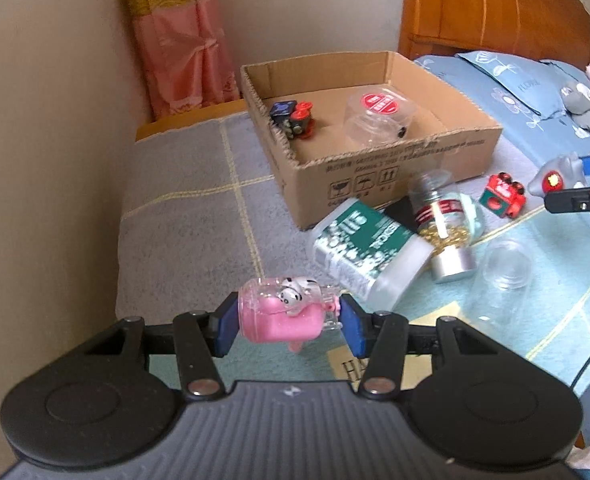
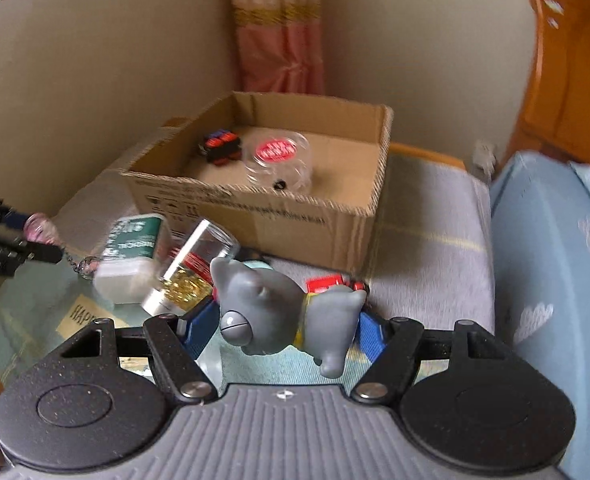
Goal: Organize rigid objects
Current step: 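Carry the pink figure and grey elephant into the box and release both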
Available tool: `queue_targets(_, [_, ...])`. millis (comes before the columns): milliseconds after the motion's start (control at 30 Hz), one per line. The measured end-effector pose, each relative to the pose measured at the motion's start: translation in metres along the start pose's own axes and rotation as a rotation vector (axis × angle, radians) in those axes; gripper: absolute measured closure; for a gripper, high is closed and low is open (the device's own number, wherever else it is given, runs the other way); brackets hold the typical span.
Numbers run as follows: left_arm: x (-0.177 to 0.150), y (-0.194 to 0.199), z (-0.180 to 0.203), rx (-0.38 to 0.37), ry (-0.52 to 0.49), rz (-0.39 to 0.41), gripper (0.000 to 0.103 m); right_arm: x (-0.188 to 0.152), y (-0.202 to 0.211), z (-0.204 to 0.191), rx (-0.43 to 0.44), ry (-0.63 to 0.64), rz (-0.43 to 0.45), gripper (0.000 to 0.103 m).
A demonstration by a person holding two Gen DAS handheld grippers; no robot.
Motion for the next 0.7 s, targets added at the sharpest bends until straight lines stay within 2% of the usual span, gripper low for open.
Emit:
queue_targets(367, [0.047, 0.036, 0.024, -0.087, -0.062, 0.019, 0.053, 0.028, 0.023, 0.001, 0.038, 0.115, 0.018, 0.027])
queue_targets(700, [0.109, 0.054, 0.038, -0.075, -0.139, 0.116, 0.052, 0.060, 0.018, 0.005, 0.033, 0.148, 0.035, 0.027])
Point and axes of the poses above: each gripper's, at about its wrist camera, not at the fingertips, and y roughly against the way its jaws point, z to its right, x to its top, the point moved 5 cm from there along -y, roughly the way its jaws point, and after that the axes turned 4 degrees about -z, right-handed, at the moved point
